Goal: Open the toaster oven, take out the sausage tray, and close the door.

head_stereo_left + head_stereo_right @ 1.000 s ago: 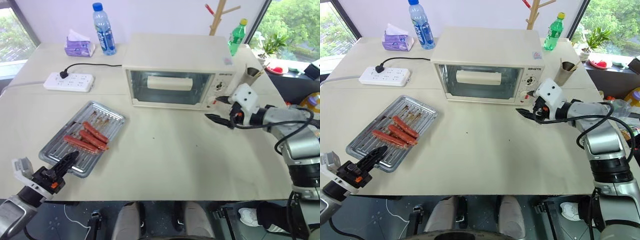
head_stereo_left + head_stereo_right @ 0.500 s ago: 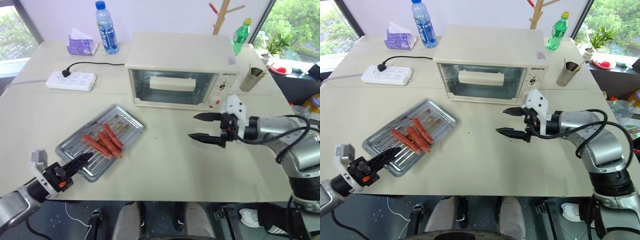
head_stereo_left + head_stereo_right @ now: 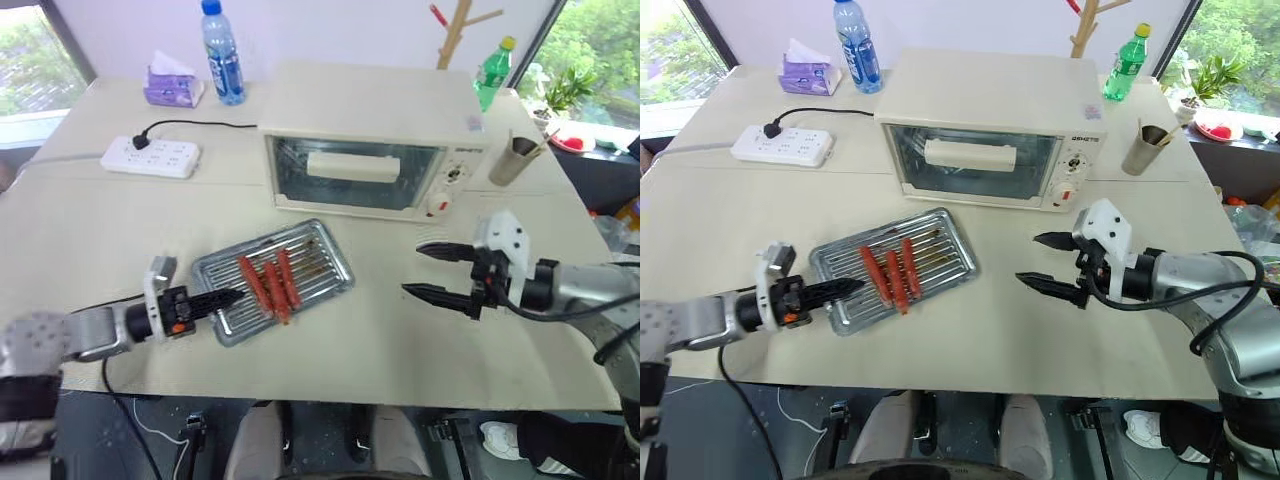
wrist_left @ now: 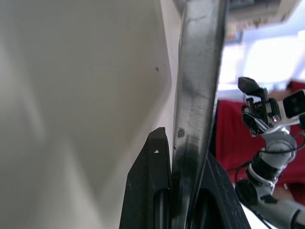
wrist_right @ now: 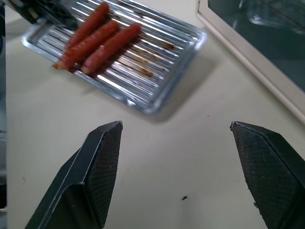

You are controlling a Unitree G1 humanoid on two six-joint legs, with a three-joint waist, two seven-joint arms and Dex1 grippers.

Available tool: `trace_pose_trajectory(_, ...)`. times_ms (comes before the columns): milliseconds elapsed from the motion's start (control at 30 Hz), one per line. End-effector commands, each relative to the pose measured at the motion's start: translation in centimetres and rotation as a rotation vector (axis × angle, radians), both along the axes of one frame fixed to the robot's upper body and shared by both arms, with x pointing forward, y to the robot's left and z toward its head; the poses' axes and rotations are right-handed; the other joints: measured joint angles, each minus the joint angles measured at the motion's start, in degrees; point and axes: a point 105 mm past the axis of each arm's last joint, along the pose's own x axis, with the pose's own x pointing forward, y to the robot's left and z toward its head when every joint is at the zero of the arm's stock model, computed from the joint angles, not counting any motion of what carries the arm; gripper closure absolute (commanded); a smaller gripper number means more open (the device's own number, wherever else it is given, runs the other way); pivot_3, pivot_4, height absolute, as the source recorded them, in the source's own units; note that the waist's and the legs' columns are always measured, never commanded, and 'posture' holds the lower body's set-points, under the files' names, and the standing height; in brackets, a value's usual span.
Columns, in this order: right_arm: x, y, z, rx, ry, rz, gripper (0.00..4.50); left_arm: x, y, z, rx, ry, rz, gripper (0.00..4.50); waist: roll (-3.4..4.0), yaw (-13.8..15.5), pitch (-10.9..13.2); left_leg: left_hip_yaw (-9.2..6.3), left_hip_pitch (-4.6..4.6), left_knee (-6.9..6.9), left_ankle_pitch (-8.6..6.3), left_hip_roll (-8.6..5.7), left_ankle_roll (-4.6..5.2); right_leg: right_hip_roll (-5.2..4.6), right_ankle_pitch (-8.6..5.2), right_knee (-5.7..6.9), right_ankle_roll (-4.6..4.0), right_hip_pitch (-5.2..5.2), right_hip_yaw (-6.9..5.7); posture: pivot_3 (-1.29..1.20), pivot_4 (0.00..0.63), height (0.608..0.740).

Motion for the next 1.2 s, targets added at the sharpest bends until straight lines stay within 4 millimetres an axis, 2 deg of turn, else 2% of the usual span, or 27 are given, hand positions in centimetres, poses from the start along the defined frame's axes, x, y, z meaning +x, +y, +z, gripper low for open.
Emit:
trace_pose_trajectory(33, -1.1, -0.3, 1.5, -0.010, -0.061, -0.020, 0.79, 0.6, -1.2, -0.2, -0.009, 0.008, -0.087, 4.50, -0.01, -0.4, 0.0, -0.01, 0.00, 0.01, -0.01, 0.00, 0.01, -0.01, 0.01, -0.01, 0.02, 0.00, 0.00, 0.00, 0.150, 0.722)
trace_pose_trajectory(267, -2.0, -1.1, 1.6, -0.024, -0.059, -0.070, 0.79, 1.8, -3.5, -0.6, 0.001, 0.003, -0.215, 4.50, 0.00, -0.4, 0.0, -0.08, 0.07, 0.05, 0.01, 0.00, 0.00, -0.01, 0.03, 0.03, 0.05, 0.09, -0.01, 0.00, 0.150, 0.722)
trace_pose_trajectory(500, -2.4, -1.2, 1.4, -0.023, -0.056, -0.101, 0.79, 3.3, -5.4, -1.0, 0.001, -0.014, -0.269, 4.50, 0.05, 1.1, 0.0, -0.21, 0.17, 0.18, 0.01, -0.03, 0.01, -0.06, -0.01, -0.01, -0.04, 0.26, -0.01, 0.00, 0.150, 0.722)
trace_pose_trajectory(733, -2.6, -1.1, 1.2, -0.023, -0.058, -0.111, 0.79, 4.4, -5.6, -1.7, 0.014, -0.001, -0.254, 4.50, 0.20, 1.2, -0.1, -0.36, 0.24, 0.20, 0.01, -0.10, 0.05, -0.08, -0.01, -0.04, -0.04, 0.42, -0.01, 0.00, 0.150, 0.722)
trace_pose_trajectory(1200, -2.9, -1.3, 1.0, -0.024, -0.061, -0.134, 0.79, 2.6, -6.5, -2.7, 0.018, 0.071, -0.383, 4.50, 0.25, 1.0, -0.2, -0.38, 0.41, 0.19, -0.04, -0.09, 0.13, -0.08, -0.03, -0.05, -0.02, 0.57, -0.02, 0.00, 0.150, 0.722)
